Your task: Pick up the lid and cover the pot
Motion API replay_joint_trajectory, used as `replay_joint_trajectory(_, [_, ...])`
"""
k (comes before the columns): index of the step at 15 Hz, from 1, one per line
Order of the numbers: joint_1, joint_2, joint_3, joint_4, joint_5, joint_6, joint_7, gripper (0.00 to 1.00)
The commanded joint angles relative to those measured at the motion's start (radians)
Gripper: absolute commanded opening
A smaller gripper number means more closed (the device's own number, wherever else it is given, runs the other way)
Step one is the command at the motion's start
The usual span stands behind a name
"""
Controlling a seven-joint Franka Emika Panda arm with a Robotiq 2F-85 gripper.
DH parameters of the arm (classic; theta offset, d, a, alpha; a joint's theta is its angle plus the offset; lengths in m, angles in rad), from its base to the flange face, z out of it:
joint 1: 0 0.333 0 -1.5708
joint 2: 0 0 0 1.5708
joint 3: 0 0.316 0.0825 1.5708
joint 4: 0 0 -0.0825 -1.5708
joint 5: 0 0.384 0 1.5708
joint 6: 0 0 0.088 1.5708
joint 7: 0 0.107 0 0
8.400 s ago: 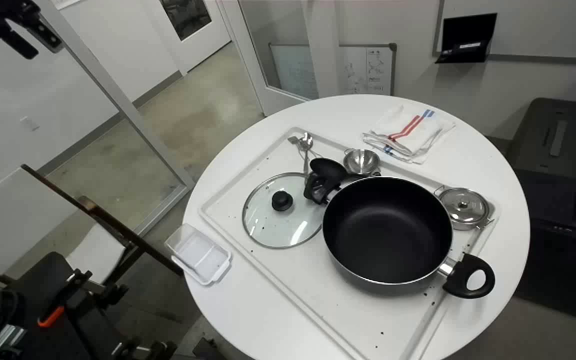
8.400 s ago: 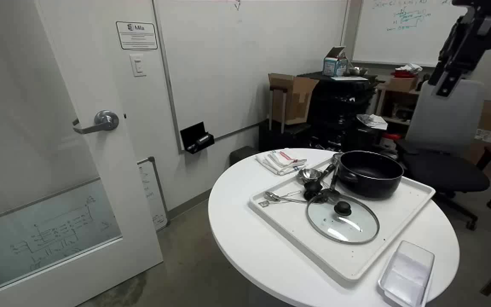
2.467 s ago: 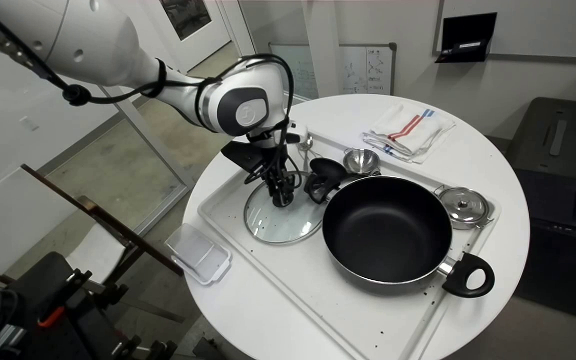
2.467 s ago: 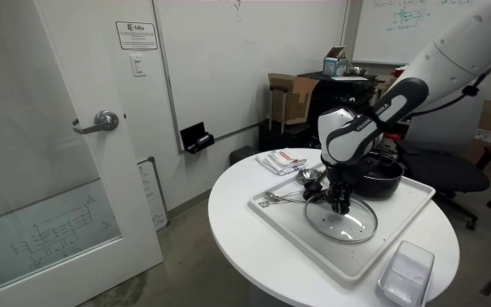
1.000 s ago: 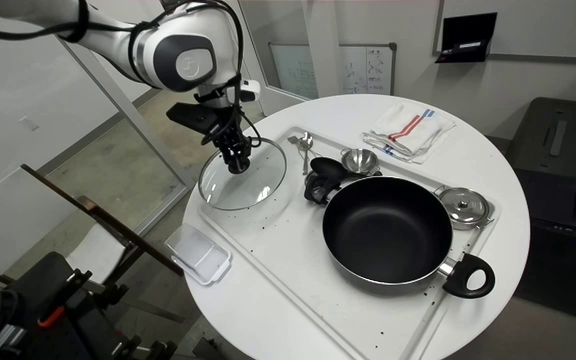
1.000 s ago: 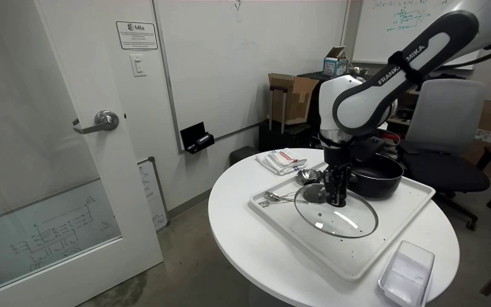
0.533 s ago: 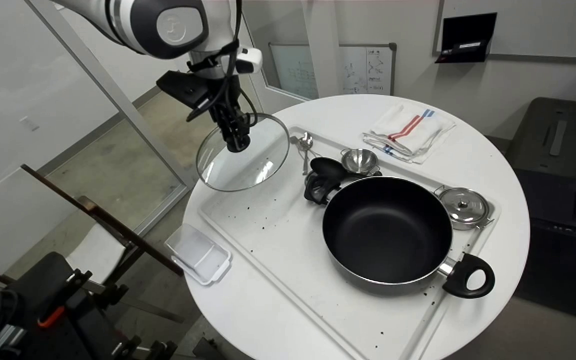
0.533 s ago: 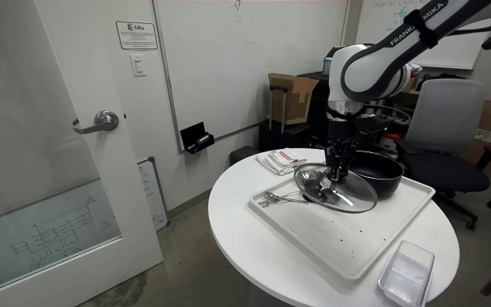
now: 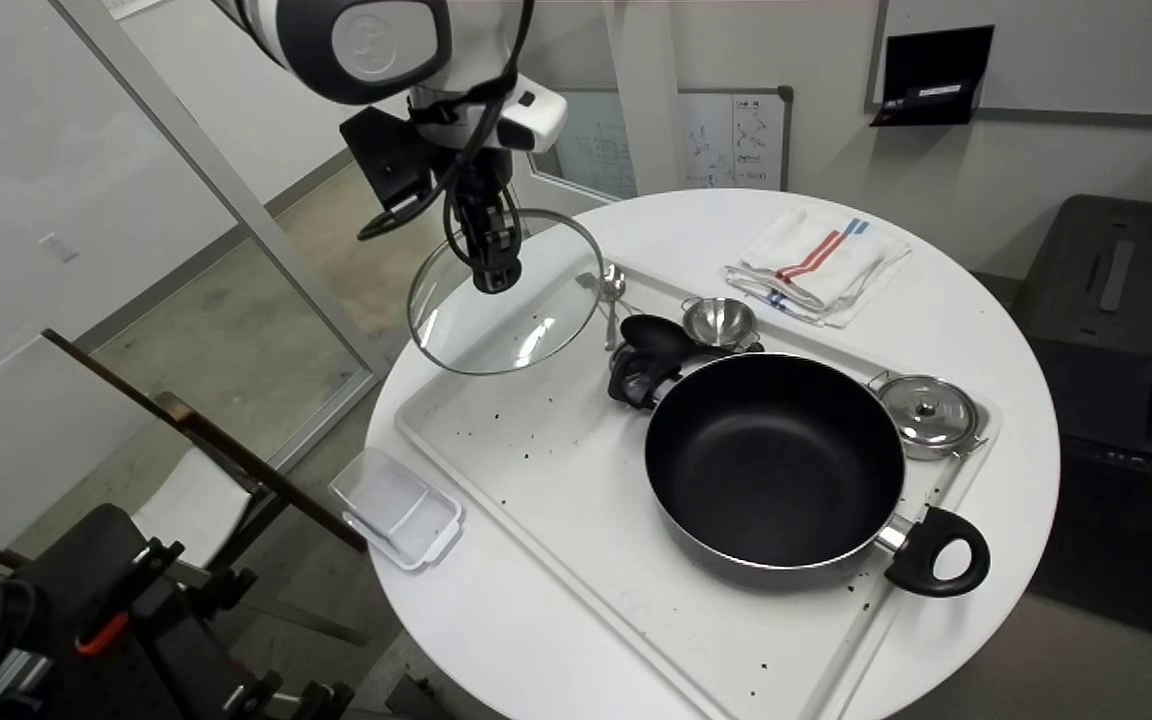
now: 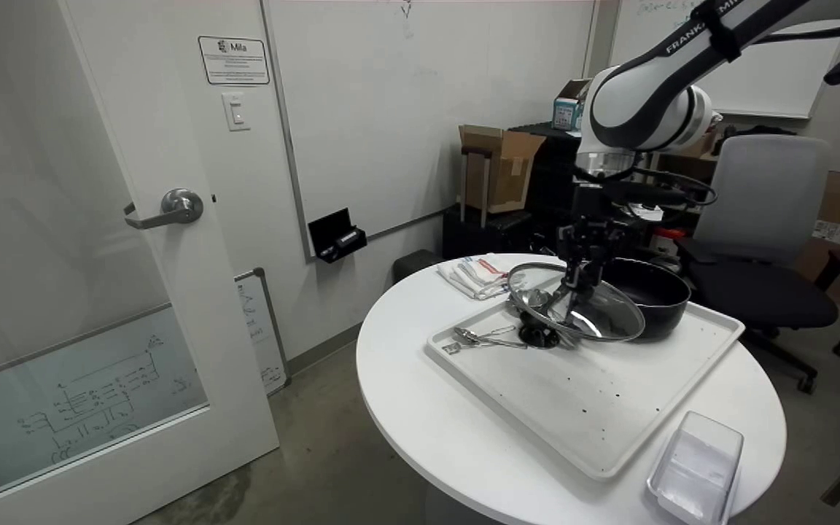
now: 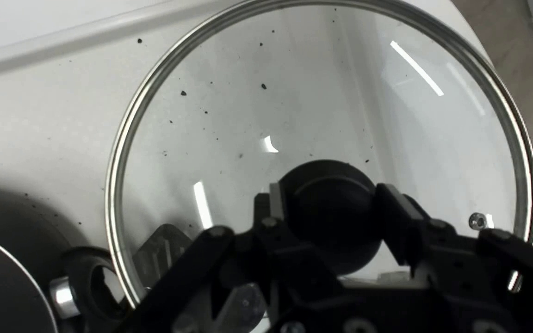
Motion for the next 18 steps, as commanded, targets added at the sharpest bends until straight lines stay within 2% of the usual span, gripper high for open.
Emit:
replay_joint_trajectory(1, [-0.025,0.002,-0.024,0.043,0.078,-0.027,0.081,0.26])
replay_joint_trajectory(6, [-0.049,0.015,-0.076,0.067,0.109,-0.035,0.201,0.26])
replay_joint_trajectory(18, [-0.133,0.095,-0.151,0.157,0.165,-0.080,0.391,0.26])
